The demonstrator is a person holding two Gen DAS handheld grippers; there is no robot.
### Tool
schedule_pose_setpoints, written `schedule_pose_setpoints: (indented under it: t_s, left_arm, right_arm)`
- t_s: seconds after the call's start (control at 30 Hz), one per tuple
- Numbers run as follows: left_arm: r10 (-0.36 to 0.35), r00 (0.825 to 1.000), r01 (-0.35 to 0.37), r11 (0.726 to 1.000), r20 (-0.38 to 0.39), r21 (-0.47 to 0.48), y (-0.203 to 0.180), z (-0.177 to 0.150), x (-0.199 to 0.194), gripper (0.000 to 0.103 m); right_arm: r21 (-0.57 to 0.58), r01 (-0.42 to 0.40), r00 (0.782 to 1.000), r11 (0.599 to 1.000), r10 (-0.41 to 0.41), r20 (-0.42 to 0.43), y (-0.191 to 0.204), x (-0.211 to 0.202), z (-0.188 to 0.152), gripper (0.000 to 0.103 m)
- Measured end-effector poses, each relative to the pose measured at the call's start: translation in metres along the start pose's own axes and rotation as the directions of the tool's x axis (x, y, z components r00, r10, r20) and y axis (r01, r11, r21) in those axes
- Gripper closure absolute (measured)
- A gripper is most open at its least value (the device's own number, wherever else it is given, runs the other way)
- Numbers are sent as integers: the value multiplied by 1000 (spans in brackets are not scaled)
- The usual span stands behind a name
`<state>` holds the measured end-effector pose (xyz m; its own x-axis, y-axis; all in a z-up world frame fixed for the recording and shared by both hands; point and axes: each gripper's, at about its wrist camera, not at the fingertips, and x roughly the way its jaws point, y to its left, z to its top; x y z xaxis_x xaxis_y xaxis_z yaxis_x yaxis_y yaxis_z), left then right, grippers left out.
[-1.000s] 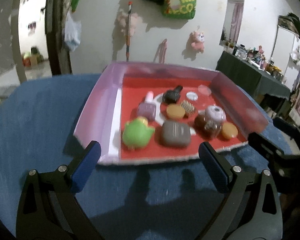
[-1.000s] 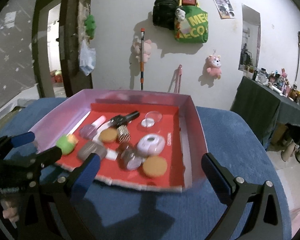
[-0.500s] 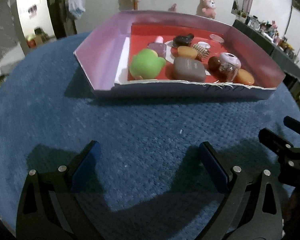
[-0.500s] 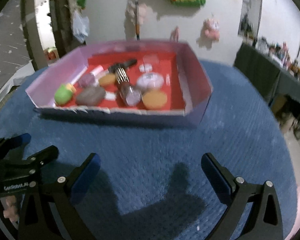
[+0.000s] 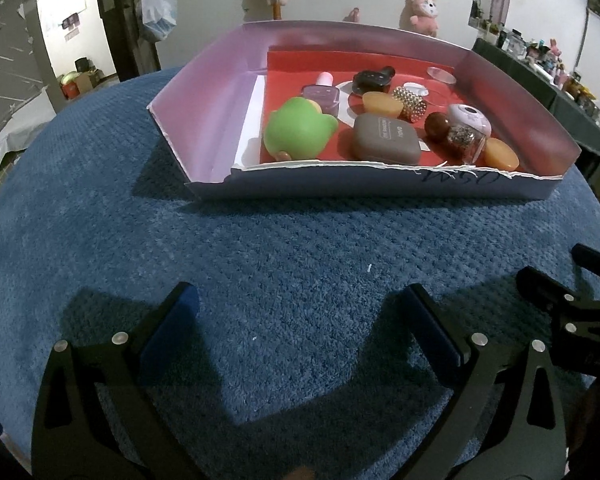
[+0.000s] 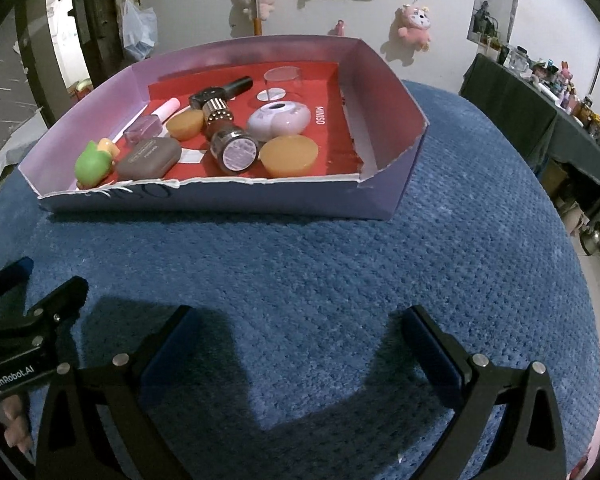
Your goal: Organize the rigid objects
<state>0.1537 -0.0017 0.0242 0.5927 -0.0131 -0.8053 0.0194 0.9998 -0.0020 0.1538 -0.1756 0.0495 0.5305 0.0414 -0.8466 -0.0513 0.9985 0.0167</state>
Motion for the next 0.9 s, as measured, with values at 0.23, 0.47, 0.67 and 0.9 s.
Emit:
schedule_pose_setpoints:
  t_s: [0.23,0.47,0.67,0.9]
  left_arm:
    - [0,1000,0,1000,0,-3,-1,0,0,0]
    - [0,1000,0,1000,1,-3,-1,1,1,0]
    - [0,1000,0,1000,1,-4,-1,1,1,0]
    - [0,1000,0,1000,0,-4,-1,1,1,0]
  right_arm:
    - [21,17,1000,1000,-17,-1,-4,1,2,0]
    - [17,22,1000,1000,-22,-2,-4,1,2,0]
    - [18,21,1000,1000,-21,-2,-4,1,2,0]
    - [17,21,1000,1000,-21,-2,-4,1,2,0]
